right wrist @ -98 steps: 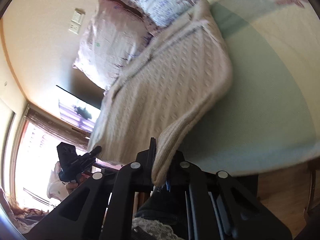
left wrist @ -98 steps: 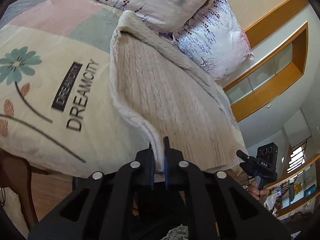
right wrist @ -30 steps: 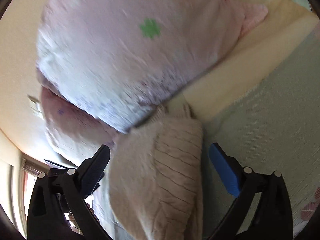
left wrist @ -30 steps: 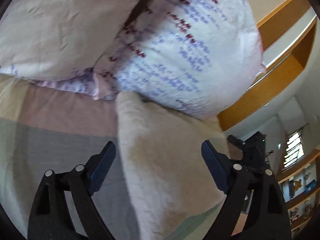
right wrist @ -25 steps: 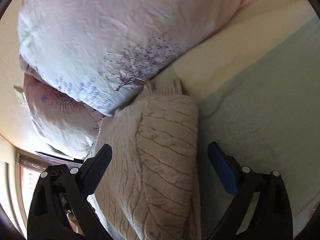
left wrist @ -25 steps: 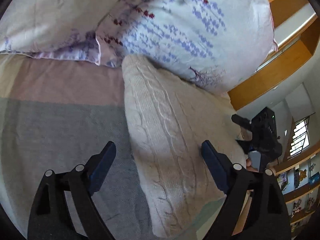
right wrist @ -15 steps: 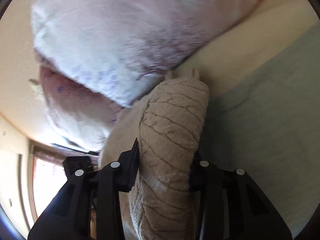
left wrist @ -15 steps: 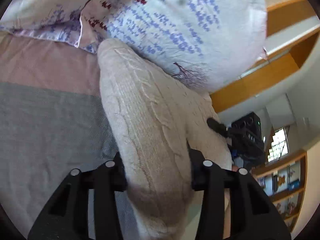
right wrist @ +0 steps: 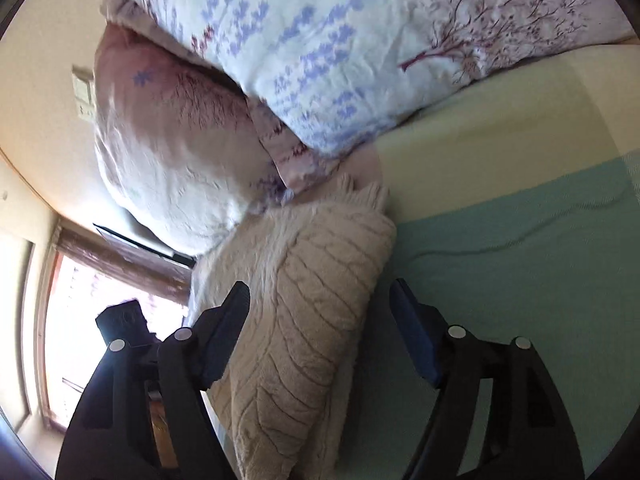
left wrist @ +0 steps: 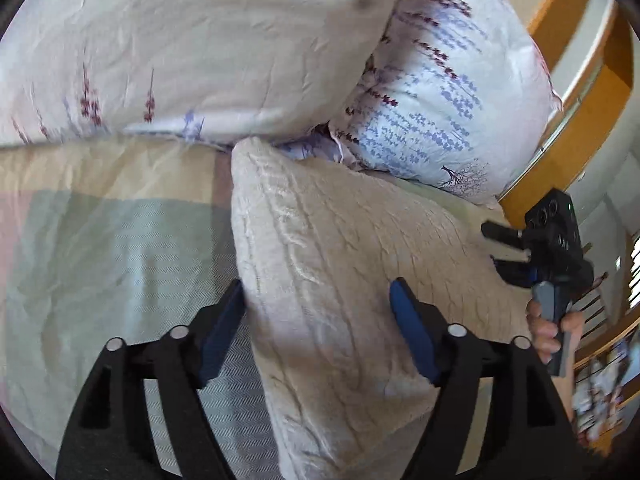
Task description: Fold small clothes
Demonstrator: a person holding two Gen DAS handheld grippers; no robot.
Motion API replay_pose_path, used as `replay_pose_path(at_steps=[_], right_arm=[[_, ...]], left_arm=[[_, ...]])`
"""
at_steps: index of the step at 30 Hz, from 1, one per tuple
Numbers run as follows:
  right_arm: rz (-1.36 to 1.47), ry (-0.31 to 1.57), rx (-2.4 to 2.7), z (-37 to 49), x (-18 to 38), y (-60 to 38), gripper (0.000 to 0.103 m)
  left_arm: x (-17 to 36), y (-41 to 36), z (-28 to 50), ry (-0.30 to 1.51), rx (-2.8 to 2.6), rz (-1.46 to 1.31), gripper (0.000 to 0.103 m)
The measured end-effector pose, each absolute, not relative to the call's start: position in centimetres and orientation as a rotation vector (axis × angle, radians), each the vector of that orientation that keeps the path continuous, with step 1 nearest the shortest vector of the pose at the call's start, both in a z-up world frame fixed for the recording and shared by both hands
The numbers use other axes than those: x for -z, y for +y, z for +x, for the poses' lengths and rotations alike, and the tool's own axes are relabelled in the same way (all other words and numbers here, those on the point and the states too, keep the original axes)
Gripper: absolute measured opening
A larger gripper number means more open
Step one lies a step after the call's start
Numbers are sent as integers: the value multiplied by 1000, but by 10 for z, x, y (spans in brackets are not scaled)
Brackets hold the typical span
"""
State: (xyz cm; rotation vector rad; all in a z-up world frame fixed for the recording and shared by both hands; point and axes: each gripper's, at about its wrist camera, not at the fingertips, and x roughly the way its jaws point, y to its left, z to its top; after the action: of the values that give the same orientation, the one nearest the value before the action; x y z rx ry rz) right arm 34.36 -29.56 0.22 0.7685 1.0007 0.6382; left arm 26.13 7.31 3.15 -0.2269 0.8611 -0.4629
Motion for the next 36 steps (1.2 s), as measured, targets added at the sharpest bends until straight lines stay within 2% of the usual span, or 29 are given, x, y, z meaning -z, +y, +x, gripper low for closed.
replay_pose_path(at_steps=[1,2,5,8,11,12,13,14,15,17,19,21,23,25,26,27,29,31,36], right_arm=[[769,989,-646,345,-2,-294,30],[740,986,-626,348,-1,-291,15],[730,960,-488,360,4,-290,9],[751,989,-448,367,15,-299,10],[709,955,-402,351,-3,-306,19],[697,918,-389,339,-17,-307,26],[694,858,-414,321,-37,-311,39],[696,807,-461,306,-51,-315,71],[688,744,-524,284,-66,-313,88],[638,726,-625,253,-78,-295,89],[590,798,-672,236,-69,-273,89],[523,922,-604,238,-44,-246,88],[453,1024,-458,248,-17,-230,82],[441,972,-416,235,-29,-233,82],[443,951,-410,226,-37,-237,84],[442,919,-402,217,-44,-234,91],[402,880,-340,201,-50,-232,97],[306,897,-245,191,-44,-220,97],[126,990,-115,178,-7,-197,99]], left_arm=[[-34,66,263,865,461,-209,77],[-31,64,260,874,458,-194,77],[-22,52,262,887,482,-187,77],[-16,48,264,895,487,-230,77],[-27,57,252,864,459,-236,77],[-32,61,243,841,444,-220,77],[-39,67,232,808,414,-188,80],[-42,71,223,785,386,-160,83],[-45,77,210,760,353,-129,86],[-45,85,191,744,324,-114,91],[-40,88,180,772,235,-112,101],[-34,86,174,791,213,-109,101],[-30,80,171,812,212,-93,101],[-27,68,170,843,155,-37,101],[-25,62,170,852,130,0,101],[-22,53,170,857,97,56,101],[-16,41,168,856,49,156,101],[-9,32,168,873,36,211,101],[-3,42,170,920,45,135,101]])
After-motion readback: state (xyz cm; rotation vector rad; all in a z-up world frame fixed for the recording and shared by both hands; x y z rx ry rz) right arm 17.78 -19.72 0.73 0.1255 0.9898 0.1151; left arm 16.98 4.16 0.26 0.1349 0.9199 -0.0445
